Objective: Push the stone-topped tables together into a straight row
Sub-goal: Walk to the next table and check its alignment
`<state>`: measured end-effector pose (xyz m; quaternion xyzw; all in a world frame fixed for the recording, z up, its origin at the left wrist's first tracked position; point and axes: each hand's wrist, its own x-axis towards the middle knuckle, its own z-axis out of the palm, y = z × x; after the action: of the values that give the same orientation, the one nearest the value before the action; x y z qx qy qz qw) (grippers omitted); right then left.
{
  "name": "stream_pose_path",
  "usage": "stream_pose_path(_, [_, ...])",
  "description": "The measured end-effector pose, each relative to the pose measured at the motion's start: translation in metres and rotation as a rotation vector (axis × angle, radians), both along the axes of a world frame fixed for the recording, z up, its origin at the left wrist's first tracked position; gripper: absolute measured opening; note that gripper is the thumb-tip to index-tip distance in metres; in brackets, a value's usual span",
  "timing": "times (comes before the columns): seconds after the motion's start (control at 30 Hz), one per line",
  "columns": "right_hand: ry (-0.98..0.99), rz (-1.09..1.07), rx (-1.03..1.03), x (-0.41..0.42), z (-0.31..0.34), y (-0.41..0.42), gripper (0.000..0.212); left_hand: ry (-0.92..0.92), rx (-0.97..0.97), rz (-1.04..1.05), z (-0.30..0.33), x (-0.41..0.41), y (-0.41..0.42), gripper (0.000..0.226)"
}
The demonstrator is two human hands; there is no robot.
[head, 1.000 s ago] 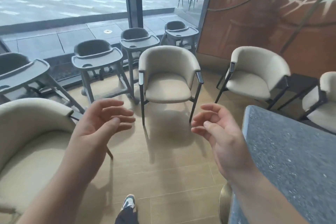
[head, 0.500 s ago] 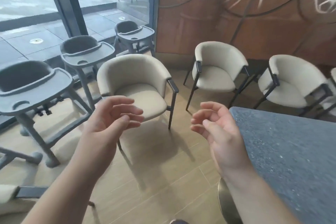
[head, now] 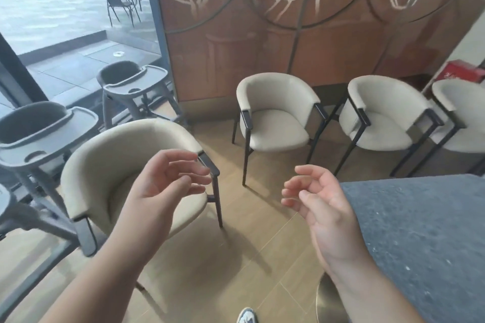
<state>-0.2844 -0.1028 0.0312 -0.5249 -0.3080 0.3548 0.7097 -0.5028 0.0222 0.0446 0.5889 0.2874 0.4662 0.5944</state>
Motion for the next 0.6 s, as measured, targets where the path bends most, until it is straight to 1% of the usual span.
stream_pose_path(0.1, [-0.012, -0.018, -0.035, 0.042, -0.005, 0.033, 0.031, -0.007, -0.003, -0.012, 0.002, 0.047, 0.037, 0.032])
stream_pose_path(0.17, [-0.023, -0.029, -0.073, 0.065, -0.009, 0.056, 0.034, 0.007, -0.01, -0.012, -0.001, 0.068, 0.059, 0.032])
stream_pose_path(0.3, [-0.022, -0.047, -0.115, 0.096, -0.015, 0.102, 0.036, 0.047, -0.048, -0.007, -0.017, 0.092, 0.106, 0.041])
stream_pose_path(0.4, [-0.019, -0.037, -0.149, 0.112, -0.023, 0.142, 0.036, 0.066, -0.081, 0.003, -0.03, 0.109, 0.148, 0.042])
stream_pose_path(0.47, [-0.013, -0.047, -0.168, 0.124, -0.029, 0.169, 0.036, 0.061, -0.108, -0.004, -0.039, 0.124, 0.179, 0.041])
stream_pose_path(0.6, [-0.023, -0.075, -0.191, 0.152, -0.037, 0.231, 0.037, 0.076, -0.123, -0.064, -0.048, 0.162, 0.245, 0.029])
